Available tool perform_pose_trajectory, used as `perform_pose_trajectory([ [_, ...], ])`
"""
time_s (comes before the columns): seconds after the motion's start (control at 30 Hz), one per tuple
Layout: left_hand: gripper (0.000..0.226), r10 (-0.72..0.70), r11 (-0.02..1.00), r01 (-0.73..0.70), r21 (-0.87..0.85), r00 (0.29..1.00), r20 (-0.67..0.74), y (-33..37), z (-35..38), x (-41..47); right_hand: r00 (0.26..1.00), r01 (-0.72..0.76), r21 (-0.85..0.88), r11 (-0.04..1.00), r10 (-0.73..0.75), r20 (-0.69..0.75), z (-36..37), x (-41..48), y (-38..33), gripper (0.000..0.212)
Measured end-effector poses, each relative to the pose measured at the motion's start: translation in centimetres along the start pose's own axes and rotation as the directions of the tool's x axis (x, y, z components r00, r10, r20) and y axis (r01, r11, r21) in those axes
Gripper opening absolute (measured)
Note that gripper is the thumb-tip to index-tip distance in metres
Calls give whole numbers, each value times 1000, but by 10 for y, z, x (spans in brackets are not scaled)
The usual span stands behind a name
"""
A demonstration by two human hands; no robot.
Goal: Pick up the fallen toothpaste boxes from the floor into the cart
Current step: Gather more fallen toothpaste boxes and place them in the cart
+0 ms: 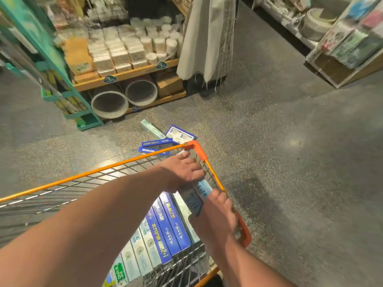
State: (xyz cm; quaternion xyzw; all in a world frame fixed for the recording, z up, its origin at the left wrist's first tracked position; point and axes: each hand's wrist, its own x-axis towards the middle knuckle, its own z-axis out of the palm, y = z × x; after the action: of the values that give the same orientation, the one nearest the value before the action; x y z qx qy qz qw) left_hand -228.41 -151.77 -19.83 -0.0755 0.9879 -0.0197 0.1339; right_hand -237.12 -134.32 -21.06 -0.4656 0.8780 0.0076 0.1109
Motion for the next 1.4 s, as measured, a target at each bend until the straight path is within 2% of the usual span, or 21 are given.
perform_pose_trajectory([
  [0.07,39,51,998,-51,29,999,9,1,11,18,997,-75,-2,997,75,23,4,-4,4,52],
  [0.13,36,102,993,-102,56,995,15,0,23,31,990,-108,-42,993,112,89,13,-3,7,70],
  [0.23,45,112,992,-114,52,993,46,0,47,39,978,-103,-86,991,116,173,32,1,9,88],
  [0.37,42,110,994,-110,-22,994,17,1,77,47,978,-113,-74,991,124,167,65,7,11,89],
  [0.47,61,102,994,-105,42,992,69,4,93,50,969,-116,-108,987,137,208,77,14,9,95],
  [0.6,69,93,995,-96,38,992,91,12,117,58,945,-146,-107,983,171,278,99,20,12,107],
  [0.83,68,56,997,-47,-56,983,174,22,147,71,925,-89,-224,971,163,342,126,29,19,121],
  [0.93,90,49,993,-18,-114,959,280,18,144,74,905,-111,-203,973,183,384,132,31,18,131],
  [1.03,115,52,981,18,-194,936,348,16,135,79,875,-133,-173,976,198,443,134,35,19,131],
  [1.17,109,17,965,71,-254,945,328,18,133,81,841,-161,-106,981,193,505,136,41,22,121],
  [1.4,107,-19,974,106,-199,919,393,26,124,73,827,-146,-99,984,177,534,131,43,24,116],
])
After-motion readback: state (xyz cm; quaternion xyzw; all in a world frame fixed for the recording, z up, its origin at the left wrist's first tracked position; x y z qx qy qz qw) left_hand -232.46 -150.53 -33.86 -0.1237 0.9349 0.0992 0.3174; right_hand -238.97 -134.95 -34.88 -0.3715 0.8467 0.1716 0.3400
